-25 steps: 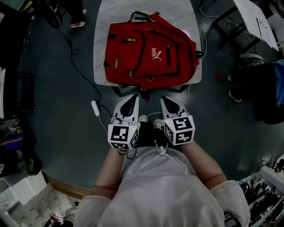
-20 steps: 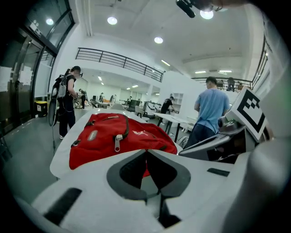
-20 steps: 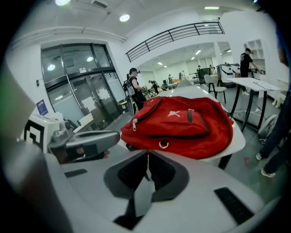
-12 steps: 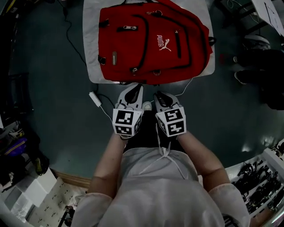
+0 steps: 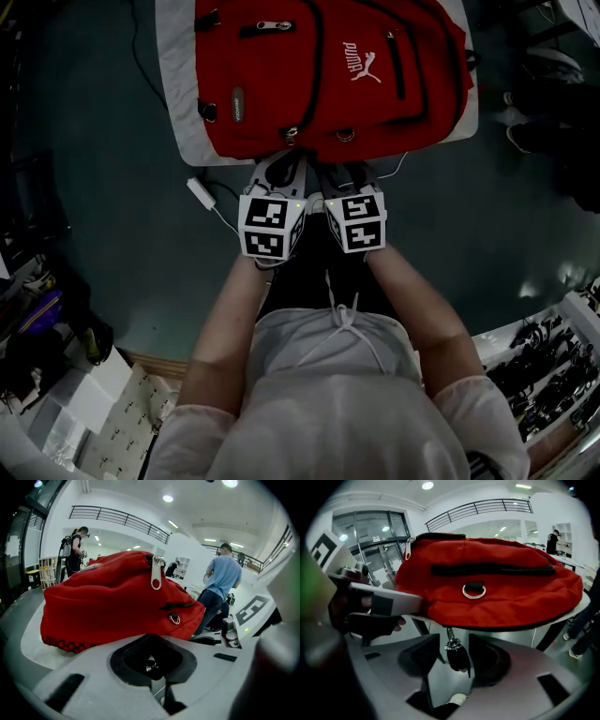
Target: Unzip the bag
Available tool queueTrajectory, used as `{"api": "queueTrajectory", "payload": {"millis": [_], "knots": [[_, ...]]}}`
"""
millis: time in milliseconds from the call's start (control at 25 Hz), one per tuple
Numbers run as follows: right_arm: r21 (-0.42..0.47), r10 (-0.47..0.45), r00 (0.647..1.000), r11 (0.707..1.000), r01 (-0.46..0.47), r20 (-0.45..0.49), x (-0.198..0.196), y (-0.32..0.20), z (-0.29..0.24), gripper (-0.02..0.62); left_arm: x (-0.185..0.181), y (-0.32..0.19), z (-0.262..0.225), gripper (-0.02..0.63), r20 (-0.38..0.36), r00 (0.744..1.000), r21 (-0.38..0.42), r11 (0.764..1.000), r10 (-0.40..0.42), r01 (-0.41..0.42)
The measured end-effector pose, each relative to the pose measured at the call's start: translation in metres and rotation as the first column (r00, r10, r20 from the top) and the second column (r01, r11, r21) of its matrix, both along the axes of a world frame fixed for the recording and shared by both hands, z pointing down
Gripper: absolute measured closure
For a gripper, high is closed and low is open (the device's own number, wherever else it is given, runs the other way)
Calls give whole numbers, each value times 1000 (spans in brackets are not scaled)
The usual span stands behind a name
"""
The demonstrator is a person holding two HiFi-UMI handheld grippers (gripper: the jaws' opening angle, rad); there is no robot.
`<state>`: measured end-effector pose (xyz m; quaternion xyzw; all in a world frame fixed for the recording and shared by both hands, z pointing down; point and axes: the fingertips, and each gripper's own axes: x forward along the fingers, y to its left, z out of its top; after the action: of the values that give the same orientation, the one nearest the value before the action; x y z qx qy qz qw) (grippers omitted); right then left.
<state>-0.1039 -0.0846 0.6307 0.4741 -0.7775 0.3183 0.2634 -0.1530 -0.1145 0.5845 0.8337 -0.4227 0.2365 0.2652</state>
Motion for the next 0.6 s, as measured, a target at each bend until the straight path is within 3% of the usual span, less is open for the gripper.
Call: {"api": "queueTrajectory", "payload": {"millis": [280, 320, 360, 400, 600], "knots": [[45, 71, 997, 996, -72, 34, -7, -25, 11, 417, -2, -4, 5, 586, -43, 999, -40, 999, 1, -3], [53, 74, 997, 996, -75, 19, -6, -26, 12, 433, -2, -3, 5, 586, -47, 999, -38, 999, 3, -5], [63, 72, 997, 995, -72, -3, -4, -26, 12, 509, -2, -3, 5, 586, -50, 999, -34, 999, 4, -6], [73, 66, 998, 995, -64, -26, -2, -26, 12, 532, -1, -3, 5, 586, -51, 999, -28, 1000, 6, -8], [74, 30, 997, 997, -25, -68, -4, -18, 8, 560, -1, -4, 5, 586, 1, 999, 40, 998, 40, -40]]}}
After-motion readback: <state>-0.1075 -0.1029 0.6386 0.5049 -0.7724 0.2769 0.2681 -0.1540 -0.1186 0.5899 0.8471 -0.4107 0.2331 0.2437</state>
